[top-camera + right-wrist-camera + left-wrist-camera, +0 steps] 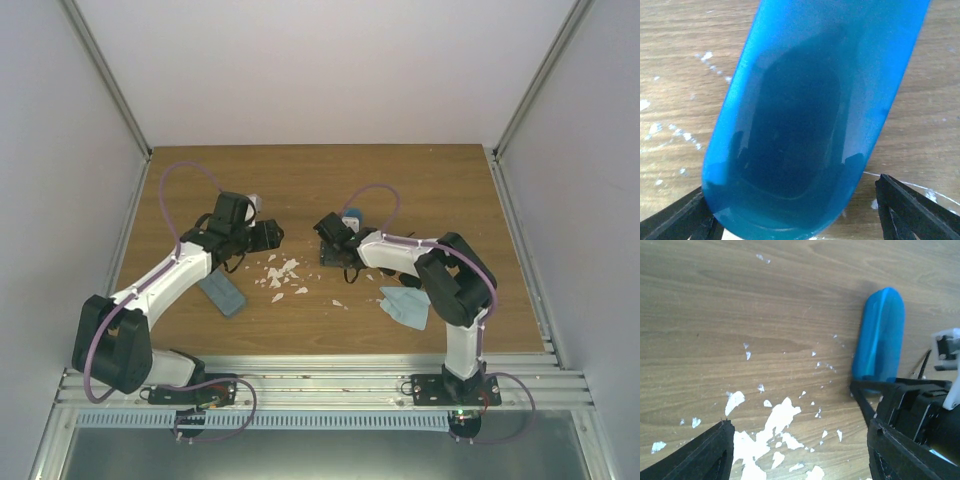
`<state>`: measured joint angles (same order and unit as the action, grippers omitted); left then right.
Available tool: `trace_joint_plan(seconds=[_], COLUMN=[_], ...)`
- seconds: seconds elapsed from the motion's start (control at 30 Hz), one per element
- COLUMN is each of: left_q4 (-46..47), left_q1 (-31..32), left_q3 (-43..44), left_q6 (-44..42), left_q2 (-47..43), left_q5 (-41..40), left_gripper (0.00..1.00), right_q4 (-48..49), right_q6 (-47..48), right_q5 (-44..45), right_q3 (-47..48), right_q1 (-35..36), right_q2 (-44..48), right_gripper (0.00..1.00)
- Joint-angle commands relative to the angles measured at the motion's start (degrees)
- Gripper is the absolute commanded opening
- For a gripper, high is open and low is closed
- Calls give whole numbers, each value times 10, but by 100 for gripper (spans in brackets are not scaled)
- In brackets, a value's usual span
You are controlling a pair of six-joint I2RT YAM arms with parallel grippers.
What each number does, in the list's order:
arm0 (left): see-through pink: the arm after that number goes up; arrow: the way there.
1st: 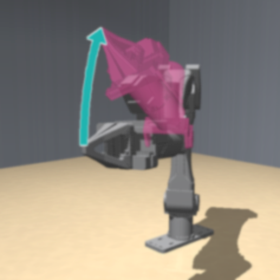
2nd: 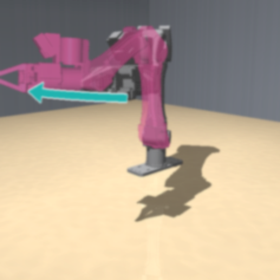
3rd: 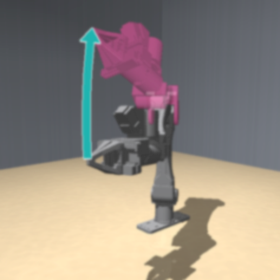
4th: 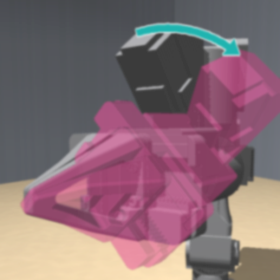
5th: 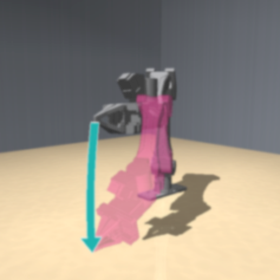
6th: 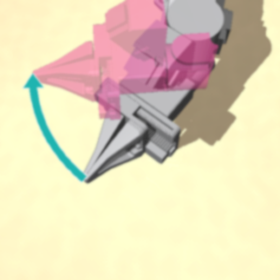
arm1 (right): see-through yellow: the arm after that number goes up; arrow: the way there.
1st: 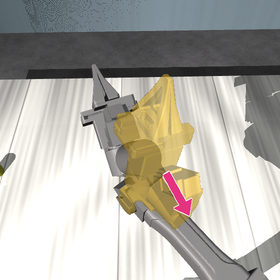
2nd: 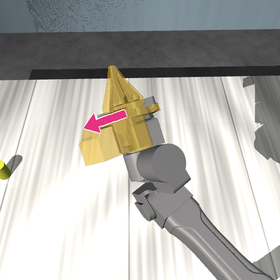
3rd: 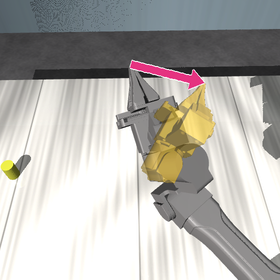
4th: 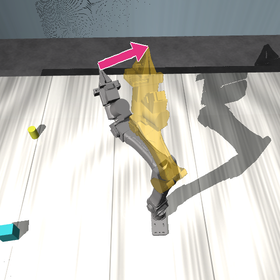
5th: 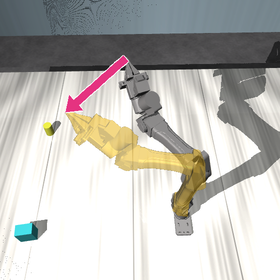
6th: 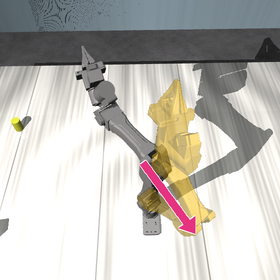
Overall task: Organize the sunglasses
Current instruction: Move the sunglasses case at the center of the board.
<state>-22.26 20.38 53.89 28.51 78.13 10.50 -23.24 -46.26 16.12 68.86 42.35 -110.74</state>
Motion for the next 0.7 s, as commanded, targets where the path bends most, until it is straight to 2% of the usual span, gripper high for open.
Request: trace_joint_plan(seconds=[0.0,0.1,0.23,0.5,0.67], left_q4=[29,27,32,41,40], left_q1=[-6,-7,-7,-9,-10], left_q3=[-17,-21,-28,-23,-8], left_q6=[2,-2,-5,-5,-7], left_q2=[-15,-16,-18,10,31], left_q5=[4,8,17,23,20], left_gripper=[72,73,73,73,73], right_q4=[-38,-48,-50,10,33], right_q6=[-49,-52,-35,60,126], right_q5=[65,76,85,53,24], right_q3=[19,36,54,62,82], right_q1=[3,0,-18,-83,-128], right_q2=[-26,-40,-55,-63,-88], right_gripper=[77,72,71,59,56])
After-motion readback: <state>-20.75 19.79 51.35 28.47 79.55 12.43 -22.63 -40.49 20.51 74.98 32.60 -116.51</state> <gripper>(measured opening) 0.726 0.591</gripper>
